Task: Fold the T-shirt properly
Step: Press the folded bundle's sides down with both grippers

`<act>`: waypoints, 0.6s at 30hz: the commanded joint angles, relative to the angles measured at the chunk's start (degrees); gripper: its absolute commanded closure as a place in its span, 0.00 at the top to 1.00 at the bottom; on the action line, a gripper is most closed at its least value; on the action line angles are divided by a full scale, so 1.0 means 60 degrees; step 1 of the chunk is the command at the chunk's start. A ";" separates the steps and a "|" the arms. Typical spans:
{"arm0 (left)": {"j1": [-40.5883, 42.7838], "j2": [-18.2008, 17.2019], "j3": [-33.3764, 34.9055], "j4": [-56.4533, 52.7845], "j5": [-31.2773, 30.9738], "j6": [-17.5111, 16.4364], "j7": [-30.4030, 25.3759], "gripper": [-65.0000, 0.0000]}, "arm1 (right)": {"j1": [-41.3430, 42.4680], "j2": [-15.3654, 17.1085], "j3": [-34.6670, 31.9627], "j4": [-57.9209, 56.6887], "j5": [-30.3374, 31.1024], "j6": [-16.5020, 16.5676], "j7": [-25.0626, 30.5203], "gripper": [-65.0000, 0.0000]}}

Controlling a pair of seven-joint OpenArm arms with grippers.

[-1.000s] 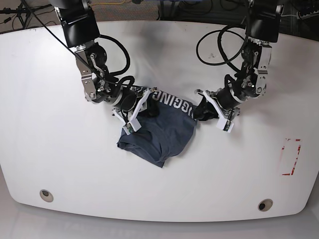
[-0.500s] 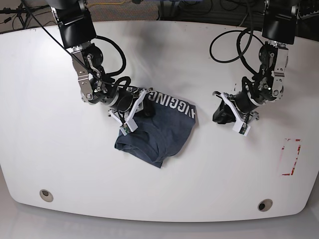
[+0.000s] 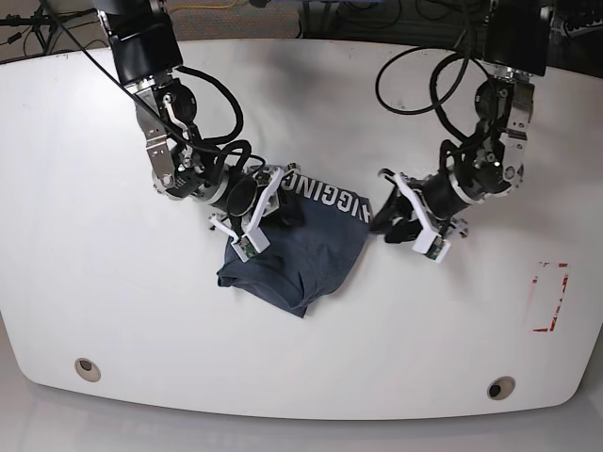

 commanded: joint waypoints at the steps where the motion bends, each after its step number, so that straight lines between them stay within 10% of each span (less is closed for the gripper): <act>1: -0.0210 0.0414 -0.0037 0.0642 -0.0188 -0.0047 -0.0136 0.32 | 0.0228 0.0038 0.0108 0.0570 0.0116 0.0010 0.0213 0.11; 18: -0.1895 0.2993 0.0329 -0.1614 0.1995 -0.0033 -0.0151 0.34 | 0.2030 0.0624 0.0738 -0.2346 0.0102 0.0215 0.1034 0.11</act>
